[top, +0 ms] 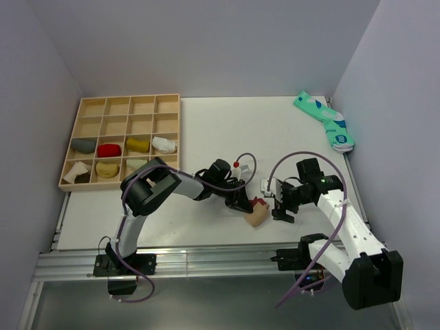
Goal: Roll the socks
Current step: Roll the sock at the center of the board.
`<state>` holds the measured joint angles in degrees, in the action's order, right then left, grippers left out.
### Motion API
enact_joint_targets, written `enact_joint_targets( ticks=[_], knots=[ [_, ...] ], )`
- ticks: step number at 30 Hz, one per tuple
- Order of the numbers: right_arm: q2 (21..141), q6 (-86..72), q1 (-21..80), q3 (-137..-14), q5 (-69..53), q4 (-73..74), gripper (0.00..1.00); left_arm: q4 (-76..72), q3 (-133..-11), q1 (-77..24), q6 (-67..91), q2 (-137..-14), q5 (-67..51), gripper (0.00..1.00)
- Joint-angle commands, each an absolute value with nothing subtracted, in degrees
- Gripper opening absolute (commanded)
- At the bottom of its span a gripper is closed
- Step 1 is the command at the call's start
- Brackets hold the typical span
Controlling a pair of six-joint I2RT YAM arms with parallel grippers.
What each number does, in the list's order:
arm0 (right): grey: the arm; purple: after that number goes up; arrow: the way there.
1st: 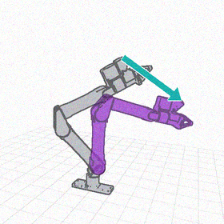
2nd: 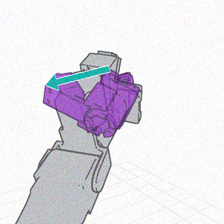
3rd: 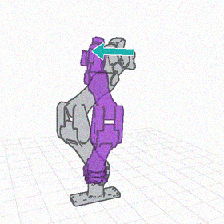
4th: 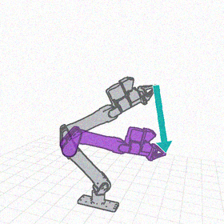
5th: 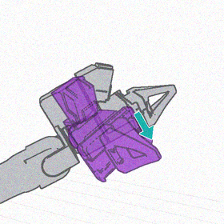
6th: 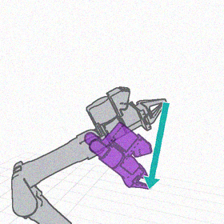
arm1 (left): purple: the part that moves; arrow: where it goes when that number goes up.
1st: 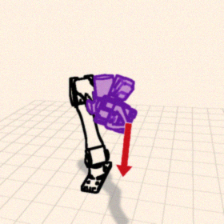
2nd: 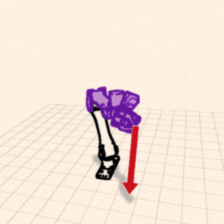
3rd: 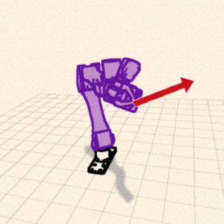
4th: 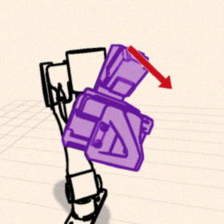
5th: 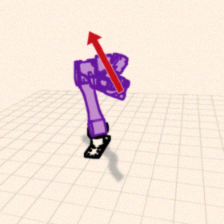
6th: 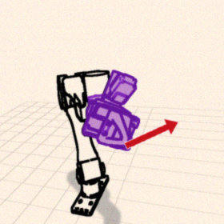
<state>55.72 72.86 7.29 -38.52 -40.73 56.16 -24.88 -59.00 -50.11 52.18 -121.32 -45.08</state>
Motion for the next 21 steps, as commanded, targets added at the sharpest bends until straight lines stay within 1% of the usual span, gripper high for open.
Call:
enact_joint_targets(
  ticks=[1,11,17,21],
  knots=[
    [52.9,76.2,10.4,-37.4,-39.8,54.6,0.85,-11.2,-57.7,-50.4,47.3,-126.5,-41.3,0.0],
    [52.3,73.7,22.9,-34.5,-32.4,48.3,0.86,-9.2,-59.1,-50.4,46.6,-126.7,-41.1,0.0],
    [50.7,73.6,25.5,-33.8,-29.3,44.5,0.86,-6.6,-61.1,-50.4,45.1,-127.4,-41.5,0.0],
    [51.1,74.2,27.8,-33.3,-27.7,44.5,0.86,-5.5,-62.0,-50.3,44.4,-128.0,-41.7,0.0]
  ],
)
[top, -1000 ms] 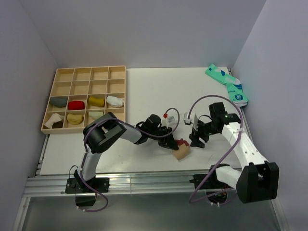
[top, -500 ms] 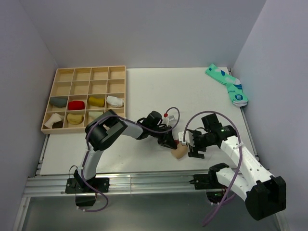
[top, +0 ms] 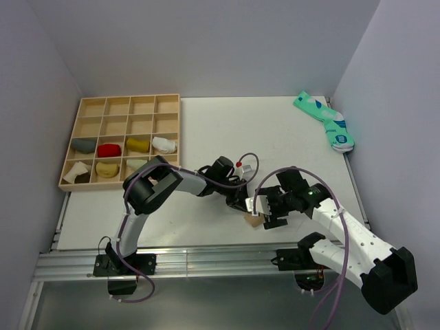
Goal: Roll the socks
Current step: Roll the sock at the center of the board.
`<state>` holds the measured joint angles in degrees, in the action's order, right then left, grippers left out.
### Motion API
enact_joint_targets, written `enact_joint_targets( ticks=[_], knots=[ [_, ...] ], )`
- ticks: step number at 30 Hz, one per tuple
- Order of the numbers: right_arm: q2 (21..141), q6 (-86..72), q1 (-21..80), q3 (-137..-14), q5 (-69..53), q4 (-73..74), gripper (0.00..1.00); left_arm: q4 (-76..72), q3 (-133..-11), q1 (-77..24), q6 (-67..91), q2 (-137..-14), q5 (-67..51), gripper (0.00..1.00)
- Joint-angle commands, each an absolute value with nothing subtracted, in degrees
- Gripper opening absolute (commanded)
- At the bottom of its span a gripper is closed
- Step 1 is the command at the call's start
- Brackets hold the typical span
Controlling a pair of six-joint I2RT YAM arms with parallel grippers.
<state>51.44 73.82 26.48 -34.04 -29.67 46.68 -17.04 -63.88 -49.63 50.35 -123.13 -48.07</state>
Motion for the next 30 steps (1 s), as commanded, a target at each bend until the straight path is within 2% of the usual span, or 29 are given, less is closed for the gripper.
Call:
enact_joint_targets(
  ticks=[1,15,30],
  knots=[
    [51.3,74.4,28.7,-33.1,-27.2,44.4,0.86,-5.2,-62.5,-50.2,44.3,-128.2,-41.7,0.01],
    [52.9,72.0,35.3,-30.0,-21.7,38.0,0.87,-2.1,-65.0,-49.7,42.3,-129.4,-41.8,0.0],
    [51.8,70.0,38.8,-31.5,-21.2,38.9,0.87,-2.1,-64.9,-49.3,41.7,-130.1,-42.3,0.0]
  ],
)
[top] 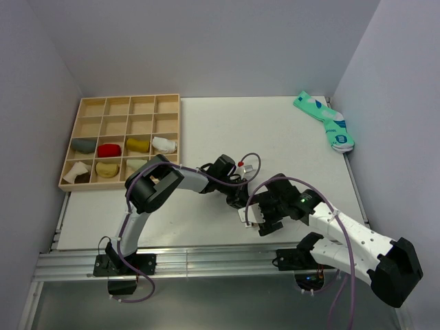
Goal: Roll the socks
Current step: Roll the sock at the center of the board.
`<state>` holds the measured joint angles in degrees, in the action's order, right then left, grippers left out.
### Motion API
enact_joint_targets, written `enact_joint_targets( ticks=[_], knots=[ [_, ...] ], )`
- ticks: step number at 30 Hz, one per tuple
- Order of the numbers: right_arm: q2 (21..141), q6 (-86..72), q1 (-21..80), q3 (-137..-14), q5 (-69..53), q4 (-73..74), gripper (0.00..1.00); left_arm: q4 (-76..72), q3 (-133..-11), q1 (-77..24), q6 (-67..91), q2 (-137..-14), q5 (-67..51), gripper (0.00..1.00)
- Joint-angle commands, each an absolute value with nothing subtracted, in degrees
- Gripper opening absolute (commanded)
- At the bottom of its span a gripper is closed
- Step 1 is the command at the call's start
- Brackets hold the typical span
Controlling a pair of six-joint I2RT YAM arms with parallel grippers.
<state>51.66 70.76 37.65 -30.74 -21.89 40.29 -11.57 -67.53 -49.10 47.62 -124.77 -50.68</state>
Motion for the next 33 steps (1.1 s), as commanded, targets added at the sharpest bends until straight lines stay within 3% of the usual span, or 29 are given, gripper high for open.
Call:
enact_joint_targets(
  ticks=[1,18,27,31,33],
  knots=[
    [52.4,70.1,39.0,-31.1,-20.7,38.3,0.87,-2.2,-64.9,-49.2,41.7,-130.1,-42.4,0.0],
    [61.4,69.0,40.1,-28.3,-15.6,30.5,0.84,-1.2,-64.8,-48.9,41.0,-129.9,-42.3,0.0],
    [63.3,68.6,33.3,-33.7,-22.7,39.1,0.7,-1.4,-64.3,-48.2,41.5,-129.7,-41.2,0.0],
    [65.4,69.1,30.1,-35.9,-26.6,43.4,0.52,-1.8,-64.5,-48.1,42.9,-129.1,-39.3,0.0],
    [67.7,69.3,28.7,-37.2,-27.7,45.5,0.49,-1.9,-64.7,-48.0,43.6,-128.1,-37.4,0.0]
  ],
)
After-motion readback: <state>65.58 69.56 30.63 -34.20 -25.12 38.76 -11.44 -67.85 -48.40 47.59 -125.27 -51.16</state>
